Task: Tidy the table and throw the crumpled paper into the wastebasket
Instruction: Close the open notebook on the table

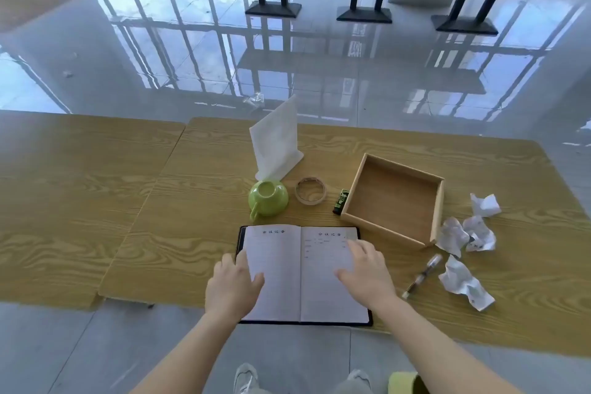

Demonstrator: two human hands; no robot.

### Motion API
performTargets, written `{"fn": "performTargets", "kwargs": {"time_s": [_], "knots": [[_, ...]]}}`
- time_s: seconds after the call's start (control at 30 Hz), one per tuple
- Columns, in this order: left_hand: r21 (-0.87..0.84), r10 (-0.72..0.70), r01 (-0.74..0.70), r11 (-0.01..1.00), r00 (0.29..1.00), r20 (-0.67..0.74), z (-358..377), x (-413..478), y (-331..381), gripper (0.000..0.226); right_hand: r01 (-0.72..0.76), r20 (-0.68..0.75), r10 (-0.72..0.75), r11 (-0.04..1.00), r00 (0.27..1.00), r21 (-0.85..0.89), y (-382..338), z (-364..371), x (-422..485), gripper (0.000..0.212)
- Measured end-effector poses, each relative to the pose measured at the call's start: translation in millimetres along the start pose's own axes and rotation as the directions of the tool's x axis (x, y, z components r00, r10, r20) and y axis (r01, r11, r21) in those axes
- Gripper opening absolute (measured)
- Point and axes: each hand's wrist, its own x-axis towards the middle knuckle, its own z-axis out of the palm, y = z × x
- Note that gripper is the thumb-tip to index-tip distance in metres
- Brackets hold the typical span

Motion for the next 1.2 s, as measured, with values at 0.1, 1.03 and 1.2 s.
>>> {"fn": "performTargets", "kwargs": {"time_s": [0.1, 1.03, 1.2], "knots": [[-0.121, -0.186, 0.201, 0.972, 0.975, 0.118, 9, -3, -5, 0.044, -0.146, 0.039, 0.143, 0.985, 0.989, 0.089, 5, 10, -3, 0.067], [-0.675, -0.041, -0.005, 0.737, 0.998, -0.051, -27, -21, 27, 0.032, -0.215, -0.287, 0.348, 0.887, 0.892, 0.408, 75, -30, -16, 0.025], [-0.591, 0.084, -0.151, 0.792, 0.987, -0.140, -27, -32, 59, 0.037, -0.191, -0.216, 0.296, 0.895, 0.930, 0.404, 79, -34, -16, 0.023]]}}
